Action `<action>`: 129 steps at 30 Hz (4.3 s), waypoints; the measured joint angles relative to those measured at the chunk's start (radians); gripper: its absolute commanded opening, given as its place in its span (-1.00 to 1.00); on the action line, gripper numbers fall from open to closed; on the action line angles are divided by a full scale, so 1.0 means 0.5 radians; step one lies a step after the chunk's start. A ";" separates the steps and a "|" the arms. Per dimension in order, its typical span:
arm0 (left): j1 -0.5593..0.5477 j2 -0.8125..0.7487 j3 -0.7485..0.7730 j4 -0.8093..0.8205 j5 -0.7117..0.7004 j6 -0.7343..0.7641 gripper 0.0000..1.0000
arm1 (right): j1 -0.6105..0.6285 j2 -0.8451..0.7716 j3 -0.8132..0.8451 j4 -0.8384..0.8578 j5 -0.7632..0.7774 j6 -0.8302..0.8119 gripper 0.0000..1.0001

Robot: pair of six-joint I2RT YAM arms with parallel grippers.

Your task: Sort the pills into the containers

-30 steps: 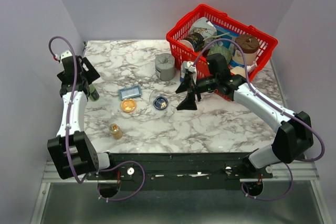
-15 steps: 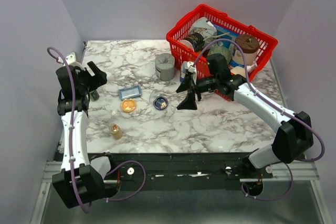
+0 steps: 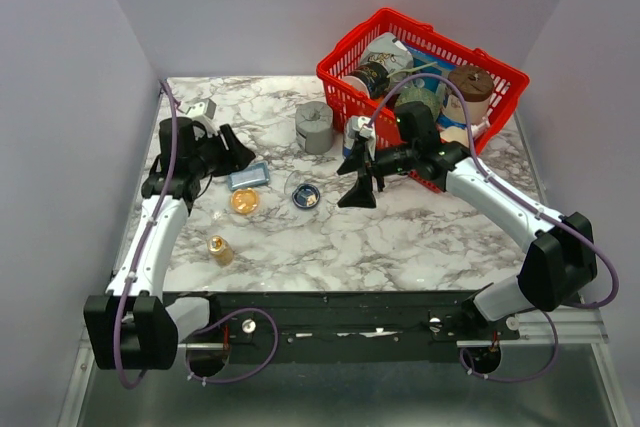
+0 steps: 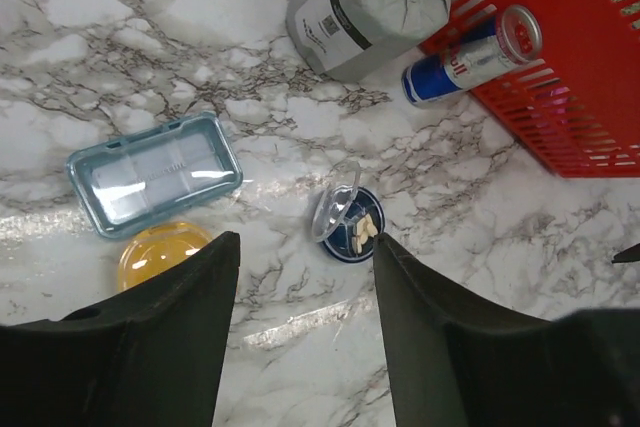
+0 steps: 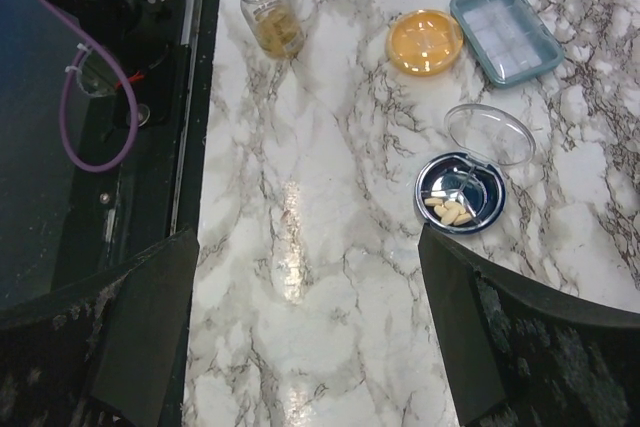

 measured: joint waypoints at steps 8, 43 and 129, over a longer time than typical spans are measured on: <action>-0.151 0.301 0.000 0.049 -0.040 -0.058 -0.23 | -0.008 0.000 0.000 -0.005 0.002 -0.008 0.99; -0.504 0.976 0.213 0.174 -0.156 -0.097 -0.42 | -0.008 0.005 0.000 -0.026 0.002 -0.024 0.99; -0.677 1.029 0.057 0.311 -0.296 -0.246 -0.41 | 0.293 1.140 0.444 -0.188 1.086 0.395 -0.43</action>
